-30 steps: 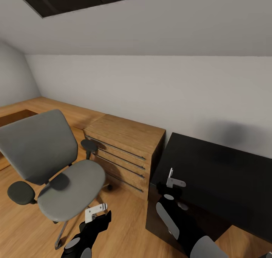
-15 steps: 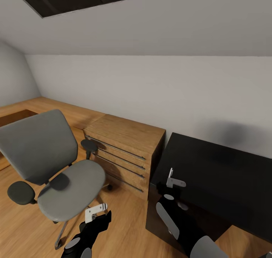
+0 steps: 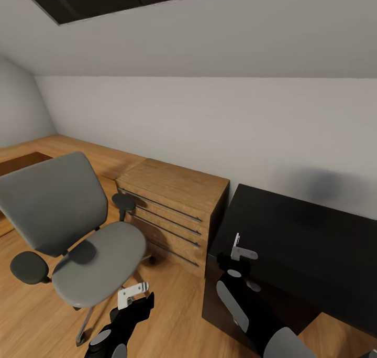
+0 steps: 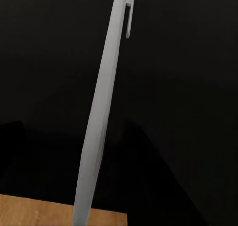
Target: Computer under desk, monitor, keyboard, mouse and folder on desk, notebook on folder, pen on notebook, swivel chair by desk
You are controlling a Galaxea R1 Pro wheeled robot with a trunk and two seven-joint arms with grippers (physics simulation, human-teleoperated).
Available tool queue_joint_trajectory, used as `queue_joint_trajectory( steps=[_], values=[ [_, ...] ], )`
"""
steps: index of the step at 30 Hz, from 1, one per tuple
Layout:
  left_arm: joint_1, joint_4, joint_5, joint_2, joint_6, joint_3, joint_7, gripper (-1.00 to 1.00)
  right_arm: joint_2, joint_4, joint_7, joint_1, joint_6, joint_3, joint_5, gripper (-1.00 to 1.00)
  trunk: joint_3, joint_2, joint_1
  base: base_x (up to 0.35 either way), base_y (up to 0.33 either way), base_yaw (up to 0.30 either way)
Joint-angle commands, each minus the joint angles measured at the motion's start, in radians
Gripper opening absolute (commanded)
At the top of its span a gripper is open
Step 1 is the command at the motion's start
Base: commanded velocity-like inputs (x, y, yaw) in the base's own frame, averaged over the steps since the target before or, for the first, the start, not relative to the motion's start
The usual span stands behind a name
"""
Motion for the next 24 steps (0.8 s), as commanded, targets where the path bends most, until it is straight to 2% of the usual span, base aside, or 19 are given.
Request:
queue_joint_trajectory(
  steps=[1,24],
  values=[
    [0.000,-0.002,0.011,0.000,0.002,-0.001,0.009,1.00,-0.001,0.027,-0.008,-0.001,0.014,0.002,-0.007,-1.00,-0.001,0.000,0.000,0.000,0.000,0.000],
    [0.000,-0.002,0.012,0.000,0.002,0.001,0.009,1.00,0.000,0.025,-0.009,-0.001,0.015,0.001,-0.010,-1.00,-0.001,0.000,0.000,0.000,0.000,0.000]
  ],
)
